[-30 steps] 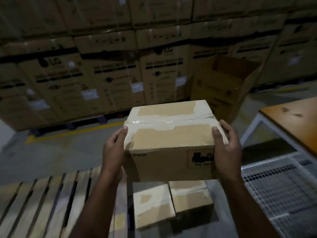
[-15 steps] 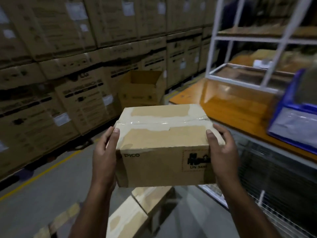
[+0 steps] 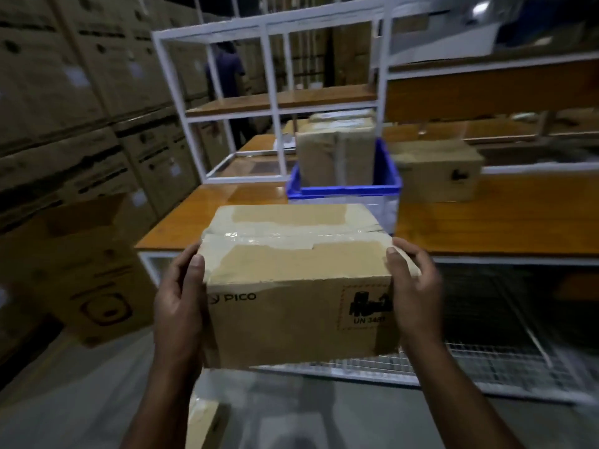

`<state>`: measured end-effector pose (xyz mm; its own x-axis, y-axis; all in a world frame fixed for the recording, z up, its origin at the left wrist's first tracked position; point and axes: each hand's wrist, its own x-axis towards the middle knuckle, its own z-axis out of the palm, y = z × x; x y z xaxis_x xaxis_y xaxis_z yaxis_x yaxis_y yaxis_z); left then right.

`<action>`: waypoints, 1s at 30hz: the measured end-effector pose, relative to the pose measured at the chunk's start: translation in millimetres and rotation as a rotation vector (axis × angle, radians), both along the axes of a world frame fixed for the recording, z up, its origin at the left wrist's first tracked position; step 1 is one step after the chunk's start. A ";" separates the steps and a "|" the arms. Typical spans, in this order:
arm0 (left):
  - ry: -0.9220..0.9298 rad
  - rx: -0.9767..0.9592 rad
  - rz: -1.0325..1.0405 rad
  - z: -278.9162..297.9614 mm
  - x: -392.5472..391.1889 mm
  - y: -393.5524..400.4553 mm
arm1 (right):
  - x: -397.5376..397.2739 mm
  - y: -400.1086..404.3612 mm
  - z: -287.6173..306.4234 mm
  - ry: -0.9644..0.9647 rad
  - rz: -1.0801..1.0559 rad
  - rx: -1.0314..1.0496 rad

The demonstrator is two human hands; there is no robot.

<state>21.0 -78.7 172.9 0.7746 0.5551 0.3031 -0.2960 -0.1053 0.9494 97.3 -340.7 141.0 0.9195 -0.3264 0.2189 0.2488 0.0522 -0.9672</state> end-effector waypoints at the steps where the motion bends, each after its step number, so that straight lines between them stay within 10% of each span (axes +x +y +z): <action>1: 0.004 -0.011 -0.034 0.0 8.3 -19.5 | 0.8 -23.0 0.6 -0.002 -0.031 0.001; 30: 0.020 0.169 -0.369 -46.4 279.8 -326.9 | 167.0 -348.4 -22.6 0.051 -0.272 -0.099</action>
